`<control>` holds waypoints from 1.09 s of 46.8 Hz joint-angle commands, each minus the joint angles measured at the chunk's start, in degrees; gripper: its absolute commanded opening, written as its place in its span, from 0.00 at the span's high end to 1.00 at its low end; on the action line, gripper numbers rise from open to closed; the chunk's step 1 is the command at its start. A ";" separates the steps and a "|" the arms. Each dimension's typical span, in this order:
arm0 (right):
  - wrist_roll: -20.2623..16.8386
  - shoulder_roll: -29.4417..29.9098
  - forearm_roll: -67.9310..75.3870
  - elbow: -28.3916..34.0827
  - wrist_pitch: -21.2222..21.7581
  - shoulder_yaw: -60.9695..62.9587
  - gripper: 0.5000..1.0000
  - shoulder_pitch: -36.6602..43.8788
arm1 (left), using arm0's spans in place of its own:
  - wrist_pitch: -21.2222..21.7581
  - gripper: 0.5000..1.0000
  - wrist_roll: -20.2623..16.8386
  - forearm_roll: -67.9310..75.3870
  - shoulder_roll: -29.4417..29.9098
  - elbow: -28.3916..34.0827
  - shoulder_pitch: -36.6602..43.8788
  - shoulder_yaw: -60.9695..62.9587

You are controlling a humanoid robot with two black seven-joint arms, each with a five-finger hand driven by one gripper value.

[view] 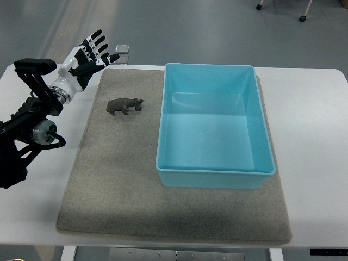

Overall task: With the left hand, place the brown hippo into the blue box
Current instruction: 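Reach the left hand forward and down toward the brown toy hippo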

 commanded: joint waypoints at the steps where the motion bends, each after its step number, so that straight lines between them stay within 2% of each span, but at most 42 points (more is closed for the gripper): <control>1: 0.00 0.00 0.00 0.00 0.00 0.00 0.13 -0.01 | 0.11 0.11 0.08 5.44 0.45 -0.13 -0.09 0.04; 22: 0.00 0.00 0.00 0.00 0.00 0.09 0.13 -0.01 | -0.07 0.11 0.25 29.08 9.85 -6.46 -1.15 3.12; 31: 0.00 0.00 0.00 0.00 0.00 0.00 0.13 -0.01 | 0.02 0.11 0.34 42.00 10.12 -6.19 -1.15 4.88; 40: 0.00 0.00 0.00 0.00 0.00 0.00 0.13 -0.01 | 0.20 0.13 0.78 47.46 10.12 -5.75 -1.32 5.58; 45: 0.00 0.00 0.00 0.00 0.00 0.00 0.13 -0.01 | 0.29 0.20 2.88 50.09 10.03 -5.67 -1.41 5.58; 51: 0.00 0.00 0.00 0.00 0.00 0.00 0.13 -0.01 | 0.37 0.23 5.17 52.74 9.95 -5.58 -1.76 5.58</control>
